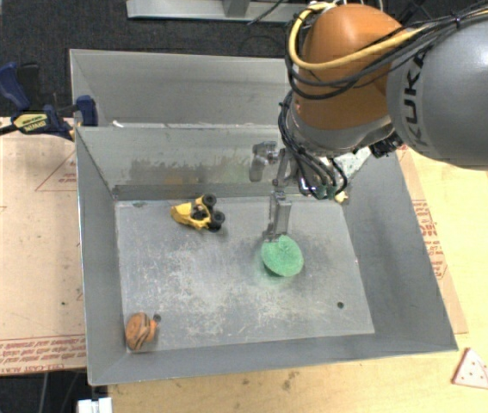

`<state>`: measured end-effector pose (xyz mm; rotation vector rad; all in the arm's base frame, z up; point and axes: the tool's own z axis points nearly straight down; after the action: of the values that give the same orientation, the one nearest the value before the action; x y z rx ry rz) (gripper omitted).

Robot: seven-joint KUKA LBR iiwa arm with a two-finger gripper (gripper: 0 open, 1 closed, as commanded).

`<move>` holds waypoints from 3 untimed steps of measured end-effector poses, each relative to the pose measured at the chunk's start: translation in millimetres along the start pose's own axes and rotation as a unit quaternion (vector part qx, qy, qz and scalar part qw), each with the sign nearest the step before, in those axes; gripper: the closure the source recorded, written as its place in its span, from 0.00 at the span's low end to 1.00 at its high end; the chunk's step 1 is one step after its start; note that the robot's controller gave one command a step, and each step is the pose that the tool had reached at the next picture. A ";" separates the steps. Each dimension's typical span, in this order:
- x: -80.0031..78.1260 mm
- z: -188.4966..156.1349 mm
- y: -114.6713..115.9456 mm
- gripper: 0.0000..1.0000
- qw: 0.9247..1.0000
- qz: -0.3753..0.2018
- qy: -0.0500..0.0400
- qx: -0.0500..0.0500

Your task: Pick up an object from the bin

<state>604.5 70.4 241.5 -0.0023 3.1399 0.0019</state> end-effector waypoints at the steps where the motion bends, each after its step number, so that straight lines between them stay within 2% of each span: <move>1: -9.6 35.9 -21.5 0.00 1.000 -0.026 -0.005 -0.001; 2: -1.5 63.2 -43.6 0.00 0.999 -0.041 0.004 0.000; 3: 51.1 134.2 -82.9 1.00 0.997 -0.071 0.000 0.000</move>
Offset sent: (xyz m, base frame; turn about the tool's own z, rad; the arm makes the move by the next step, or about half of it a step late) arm -0.0023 -0.0548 -0.0415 -0.1027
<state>553.8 -12.4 107.2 -0.2254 3.1325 0.0018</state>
